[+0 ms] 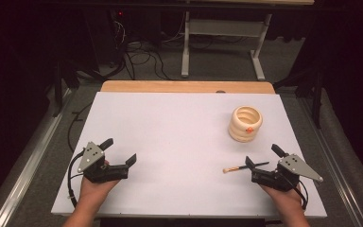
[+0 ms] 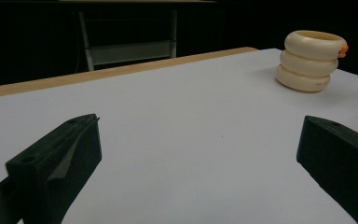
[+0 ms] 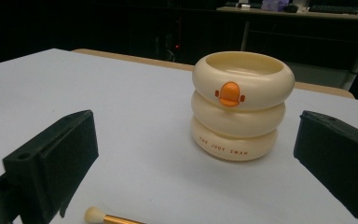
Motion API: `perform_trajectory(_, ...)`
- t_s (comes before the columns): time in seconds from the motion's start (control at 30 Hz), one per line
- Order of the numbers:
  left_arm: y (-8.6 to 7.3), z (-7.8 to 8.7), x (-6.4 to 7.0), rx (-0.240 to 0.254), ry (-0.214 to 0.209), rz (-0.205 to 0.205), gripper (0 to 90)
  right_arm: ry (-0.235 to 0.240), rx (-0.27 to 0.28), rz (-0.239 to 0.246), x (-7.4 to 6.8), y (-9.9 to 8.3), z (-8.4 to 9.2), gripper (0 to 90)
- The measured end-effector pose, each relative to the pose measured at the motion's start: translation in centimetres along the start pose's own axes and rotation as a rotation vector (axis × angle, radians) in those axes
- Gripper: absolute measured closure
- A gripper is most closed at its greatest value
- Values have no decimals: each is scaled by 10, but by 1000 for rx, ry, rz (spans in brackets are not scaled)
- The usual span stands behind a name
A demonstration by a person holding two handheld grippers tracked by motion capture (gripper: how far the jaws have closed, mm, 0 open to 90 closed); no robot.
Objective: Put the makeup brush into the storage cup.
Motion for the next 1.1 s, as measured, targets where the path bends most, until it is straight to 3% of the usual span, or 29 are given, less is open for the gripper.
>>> perform_trajectory(0.4, -1, 0, -2, 1, 6, 16, 5, -5, -4, 5, 0, 0, 0, 10)
perform_trajectory(1.1, 0, 0, -1, 3, 3, 9, 5, -12, -3, 25, 0, 0, 1, 10)
Point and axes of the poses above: each handheld gripper's, and its own axes: z roughly backward along the jaws, y roughly out of its top, x roughly to its right, the point moved 6 cm from there along -z, roughly forward along the jaws, and after that the axes turned 14 degrees about x, right-handed, at the moved point
